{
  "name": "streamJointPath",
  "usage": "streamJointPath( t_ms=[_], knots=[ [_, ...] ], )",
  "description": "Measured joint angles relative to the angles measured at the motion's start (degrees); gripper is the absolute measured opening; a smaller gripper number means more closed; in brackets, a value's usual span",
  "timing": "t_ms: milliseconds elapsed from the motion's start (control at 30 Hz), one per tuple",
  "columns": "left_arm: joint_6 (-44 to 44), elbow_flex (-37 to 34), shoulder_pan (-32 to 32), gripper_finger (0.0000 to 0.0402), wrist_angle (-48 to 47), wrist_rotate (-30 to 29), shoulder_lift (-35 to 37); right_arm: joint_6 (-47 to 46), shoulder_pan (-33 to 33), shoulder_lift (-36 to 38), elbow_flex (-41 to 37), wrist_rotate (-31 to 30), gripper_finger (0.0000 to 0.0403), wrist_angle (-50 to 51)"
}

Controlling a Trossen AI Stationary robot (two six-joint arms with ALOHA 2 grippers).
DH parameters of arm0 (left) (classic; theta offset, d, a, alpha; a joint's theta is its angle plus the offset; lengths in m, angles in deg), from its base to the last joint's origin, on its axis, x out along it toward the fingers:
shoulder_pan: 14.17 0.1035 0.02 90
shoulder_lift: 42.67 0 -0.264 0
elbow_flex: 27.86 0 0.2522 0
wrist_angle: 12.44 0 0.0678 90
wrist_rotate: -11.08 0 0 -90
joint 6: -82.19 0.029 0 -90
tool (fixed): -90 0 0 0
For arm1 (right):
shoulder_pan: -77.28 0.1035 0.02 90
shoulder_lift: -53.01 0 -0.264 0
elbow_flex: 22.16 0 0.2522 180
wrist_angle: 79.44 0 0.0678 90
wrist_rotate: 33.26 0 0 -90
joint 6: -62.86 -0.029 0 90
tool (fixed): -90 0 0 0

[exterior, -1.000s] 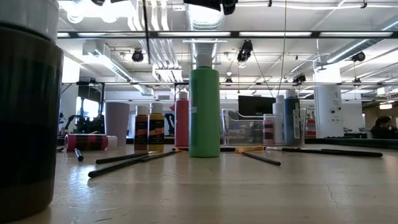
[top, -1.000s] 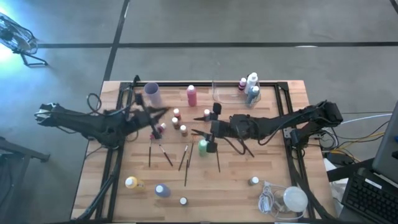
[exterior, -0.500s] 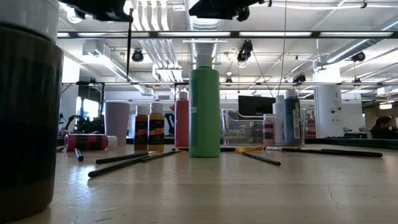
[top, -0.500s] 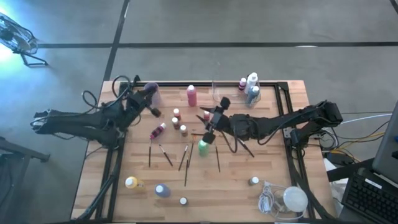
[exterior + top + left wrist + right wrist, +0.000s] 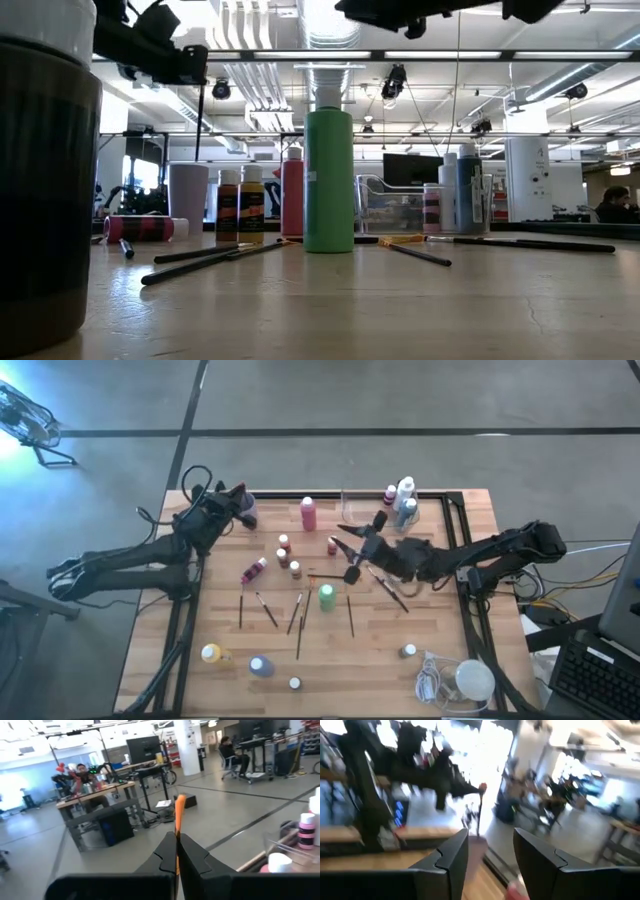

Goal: Pick & Place Paint Supplies
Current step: Put the gold paint brush into the violet cup

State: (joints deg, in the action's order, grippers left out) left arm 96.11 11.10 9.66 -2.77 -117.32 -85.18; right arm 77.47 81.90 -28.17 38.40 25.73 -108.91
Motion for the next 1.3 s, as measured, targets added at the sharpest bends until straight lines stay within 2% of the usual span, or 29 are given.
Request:
streamJointPath(
  t_ms=[133,500,600,733,933,1300],
  knots=[
    [-1.1,-1.6,1.7,0.0003,1.7,1.6,-0.1,0.3,-0.6,4.0,-6.2,5.9,0.0176,-7.9],
    [-4.1,-5.0,4.2,0.0003,2.7,1.4,-0.2,-3.8,-1.3,13.9,-14.8,5.5,0.0201,-9.0],
    [-6.3,-6.1,6.2,0.0003,2.5,1.9,-0.4,-4.0,-1.4,14.5,-15.3,5.4,0.0199,-9.1],
    [-9.2,-6.8,9.3,0.0003,2.5,5.4,-1.5,-4.0,-1.3,14.2,-15.3,5.5,0.0190,-9.4],
    [-12.4,-6.8,12.2,0.0003,2.2,8.7,-5.6,-3.9,-1.3,14.0,-15.3,5.5,0.0174,-9.7],
    [-15.4,-6.8,13.7,0.0003,2.3,8.9,-13.5,-3.7,-1.3,14.0,-15.3,5.5,0.0150,-9.3]
  ],
)
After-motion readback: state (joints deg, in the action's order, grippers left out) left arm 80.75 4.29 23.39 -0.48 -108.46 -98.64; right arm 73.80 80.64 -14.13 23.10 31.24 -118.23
